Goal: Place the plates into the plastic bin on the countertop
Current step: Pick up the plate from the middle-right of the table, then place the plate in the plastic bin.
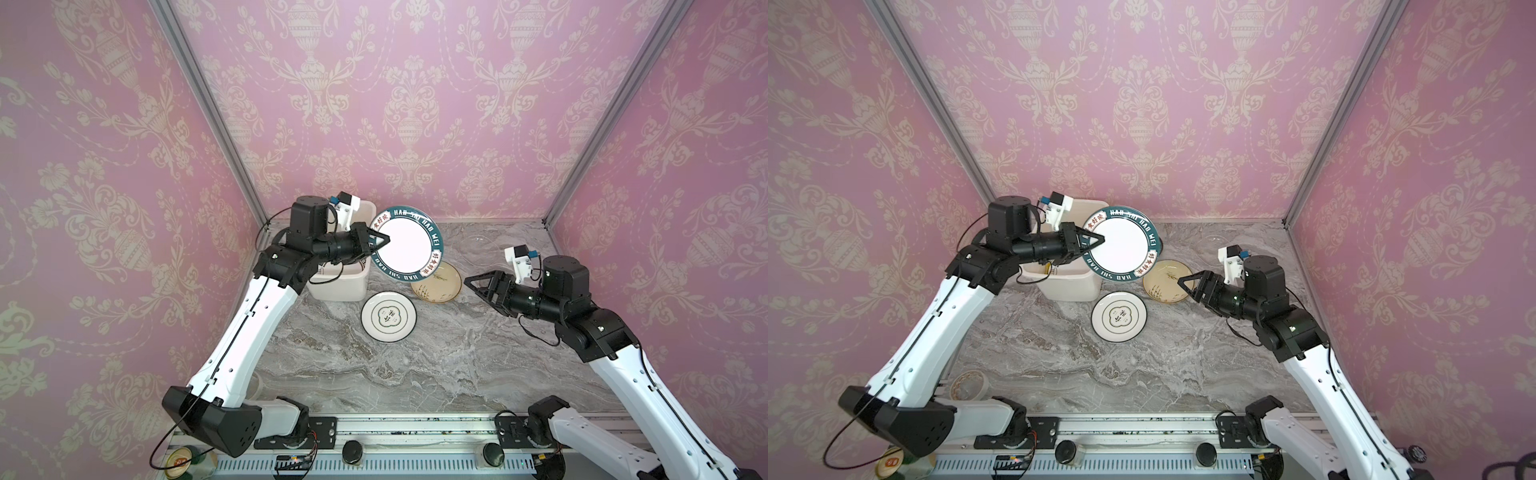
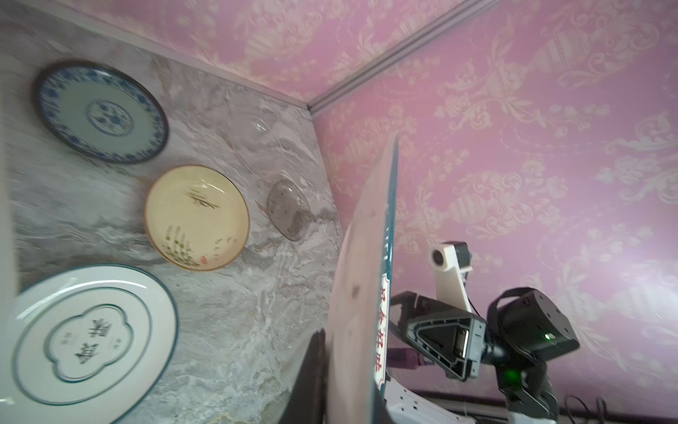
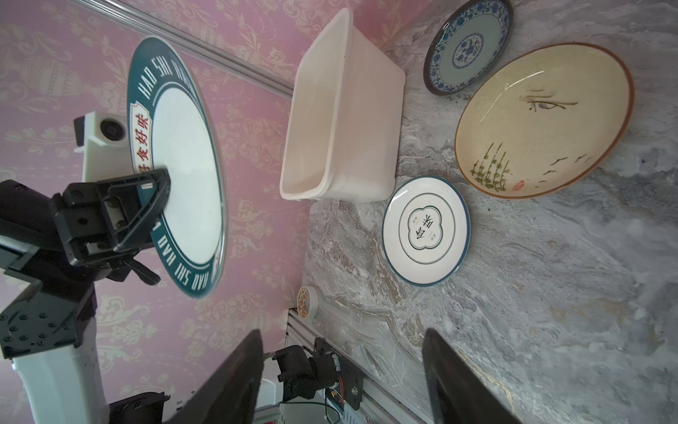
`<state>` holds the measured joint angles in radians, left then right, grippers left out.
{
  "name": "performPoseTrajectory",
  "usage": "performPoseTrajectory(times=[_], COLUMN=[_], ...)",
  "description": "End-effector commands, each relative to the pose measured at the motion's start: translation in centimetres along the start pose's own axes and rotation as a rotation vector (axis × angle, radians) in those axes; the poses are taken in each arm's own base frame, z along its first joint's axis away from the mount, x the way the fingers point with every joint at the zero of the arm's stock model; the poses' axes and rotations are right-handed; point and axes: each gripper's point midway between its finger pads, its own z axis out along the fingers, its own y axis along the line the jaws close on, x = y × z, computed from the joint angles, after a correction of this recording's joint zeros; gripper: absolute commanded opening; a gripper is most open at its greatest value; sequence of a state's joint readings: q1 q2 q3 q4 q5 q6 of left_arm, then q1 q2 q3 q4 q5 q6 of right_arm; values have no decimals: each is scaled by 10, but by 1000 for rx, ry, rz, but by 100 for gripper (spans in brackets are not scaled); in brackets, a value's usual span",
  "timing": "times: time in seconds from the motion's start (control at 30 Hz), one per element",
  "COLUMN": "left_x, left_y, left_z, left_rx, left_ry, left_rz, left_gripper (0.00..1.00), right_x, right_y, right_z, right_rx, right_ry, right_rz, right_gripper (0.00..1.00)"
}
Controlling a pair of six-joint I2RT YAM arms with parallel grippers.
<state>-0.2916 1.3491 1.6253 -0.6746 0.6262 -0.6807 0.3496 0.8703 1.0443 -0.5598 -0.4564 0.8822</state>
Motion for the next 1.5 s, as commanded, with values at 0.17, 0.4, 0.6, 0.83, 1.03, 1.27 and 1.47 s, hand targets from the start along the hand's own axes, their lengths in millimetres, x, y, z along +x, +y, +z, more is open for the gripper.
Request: performPoseTrajectory(times=[0.17,0.4,0.6,0.83,1.03,1.27,1.47], left_x=[-41,-70,-77,-69,-59,-39,-27], left_y=[119,180,224,254,273,279,290], left_z=[-42,-49,-42,-4,21,44,54], left_rx=[-671,-803,-811,-757,-720,-613,-591], left_ry=[-62,-146,-166,-88,15,120,188], left_rz=[311,236,146,108,140,150,144], left_gripper=[0,0,0,0,0,0,0], right_x=[37,49,51,54,52,52,51], right_y=[-45,-50,-54,-62,-63,-65,-66], right_z=[5,8,13,20,24,30,31], right_rx=[17,16,10,16,23,33,39], right_ry=[23,79,87,92,97,114,115], right_rz=[114,112,122,152,151,159,161], right_gripper=[69,68,68,68,68,67,67])
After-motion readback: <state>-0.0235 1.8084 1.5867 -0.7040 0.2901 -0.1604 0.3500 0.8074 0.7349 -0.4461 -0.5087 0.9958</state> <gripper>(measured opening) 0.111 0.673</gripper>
